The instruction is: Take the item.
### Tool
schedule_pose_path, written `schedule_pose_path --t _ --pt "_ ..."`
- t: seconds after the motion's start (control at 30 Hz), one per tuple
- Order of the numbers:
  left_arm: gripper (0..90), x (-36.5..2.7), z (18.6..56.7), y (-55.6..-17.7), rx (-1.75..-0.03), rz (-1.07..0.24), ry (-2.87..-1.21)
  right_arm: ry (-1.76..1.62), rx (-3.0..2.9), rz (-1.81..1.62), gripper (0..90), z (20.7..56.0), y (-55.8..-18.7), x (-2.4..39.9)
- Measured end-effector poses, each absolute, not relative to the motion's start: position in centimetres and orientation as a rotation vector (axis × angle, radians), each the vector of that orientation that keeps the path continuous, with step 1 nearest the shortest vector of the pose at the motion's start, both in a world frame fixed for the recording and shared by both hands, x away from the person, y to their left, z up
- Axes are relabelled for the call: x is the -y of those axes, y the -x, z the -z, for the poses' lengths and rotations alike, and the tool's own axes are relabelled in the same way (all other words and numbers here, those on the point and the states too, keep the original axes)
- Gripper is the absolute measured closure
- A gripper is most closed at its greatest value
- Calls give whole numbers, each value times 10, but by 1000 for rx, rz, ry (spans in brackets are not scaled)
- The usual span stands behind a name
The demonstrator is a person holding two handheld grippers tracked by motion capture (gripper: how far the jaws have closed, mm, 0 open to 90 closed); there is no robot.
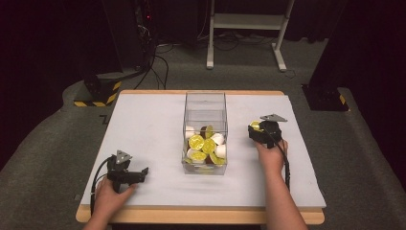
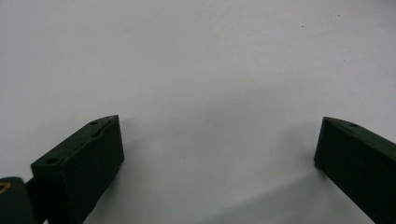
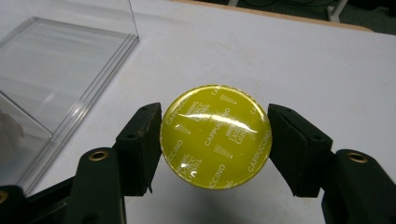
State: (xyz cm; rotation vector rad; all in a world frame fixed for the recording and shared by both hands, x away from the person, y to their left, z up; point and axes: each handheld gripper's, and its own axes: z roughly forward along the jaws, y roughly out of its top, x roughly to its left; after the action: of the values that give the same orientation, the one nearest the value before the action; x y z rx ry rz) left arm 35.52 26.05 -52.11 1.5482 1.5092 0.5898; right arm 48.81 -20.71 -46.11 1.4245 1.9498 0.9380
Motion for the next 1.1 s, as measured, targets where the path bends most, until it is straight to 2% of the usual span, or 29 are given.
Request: schedule_pose_path --t 1.1 --pt "15 -260 521 -355 -1509 -590 -1548 -1491 -1989 -877 383 482 -502 208"
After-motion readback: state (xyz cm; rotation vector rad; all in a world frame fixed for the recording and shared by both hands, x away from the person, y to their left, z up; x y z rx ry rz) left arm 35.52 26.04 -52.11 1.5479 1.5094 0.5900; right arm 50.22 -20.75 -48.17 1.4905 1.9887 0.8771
